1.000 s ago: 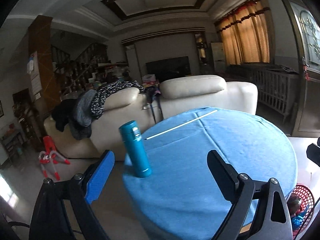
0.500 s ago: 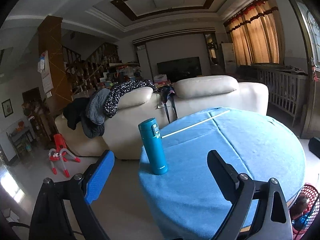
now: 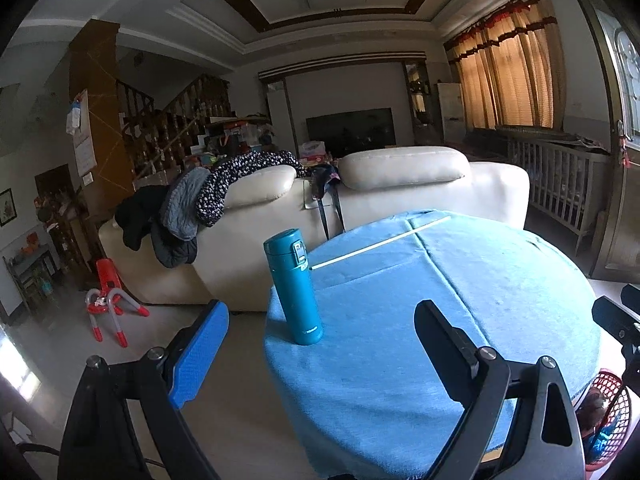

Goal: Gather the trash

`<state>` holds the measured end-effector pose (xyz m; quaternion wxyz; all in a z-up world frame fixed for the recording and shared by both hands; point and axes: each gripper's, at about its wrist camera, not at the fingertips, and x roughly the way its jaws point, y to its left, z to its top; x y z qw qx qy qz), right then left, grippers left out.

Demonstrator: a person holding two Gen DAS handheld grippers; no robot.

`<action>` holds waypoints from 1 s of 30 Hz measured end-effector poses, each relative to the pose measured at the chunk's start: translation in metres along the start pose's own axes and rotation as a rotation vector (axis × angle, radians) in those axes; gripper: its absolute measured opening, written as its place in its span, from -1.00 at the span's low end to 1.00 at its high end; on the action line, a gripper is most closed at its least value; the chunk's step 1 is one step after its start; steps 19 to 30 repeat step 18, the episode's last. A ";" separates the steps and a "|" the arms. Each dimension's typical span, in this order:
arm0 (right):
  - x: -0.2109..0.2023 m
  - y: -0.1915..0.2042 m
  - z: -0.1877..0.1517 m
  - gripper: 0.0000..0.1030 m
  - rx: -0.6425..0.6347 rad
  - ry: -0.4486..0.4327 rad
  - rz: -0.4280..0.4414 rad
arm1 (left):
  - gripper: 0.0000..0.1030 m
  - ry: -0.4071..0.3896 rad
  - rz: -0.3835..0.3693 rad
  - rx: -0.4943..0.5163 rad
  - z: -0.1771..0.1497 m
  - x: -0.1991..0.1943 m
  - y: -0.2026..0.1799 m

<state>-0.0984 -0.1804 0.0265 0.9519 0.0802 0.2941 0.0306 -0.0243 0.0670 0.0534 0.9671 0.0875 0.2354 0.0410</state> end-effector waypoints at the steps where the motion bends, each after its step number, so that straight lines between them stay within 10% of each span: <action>1: 0.003 -0.001 0.000 0.33 0.002 0.007 -0.002 | 0.83 0.005 -0.003 0.001 0.000 0.003 -0.001; 30: 0.082 -0.036 0.020 0.33 0.015 0.086 -0.069 | 0.83 0.089 -0.057 0.005 0.015 0.076 -0.031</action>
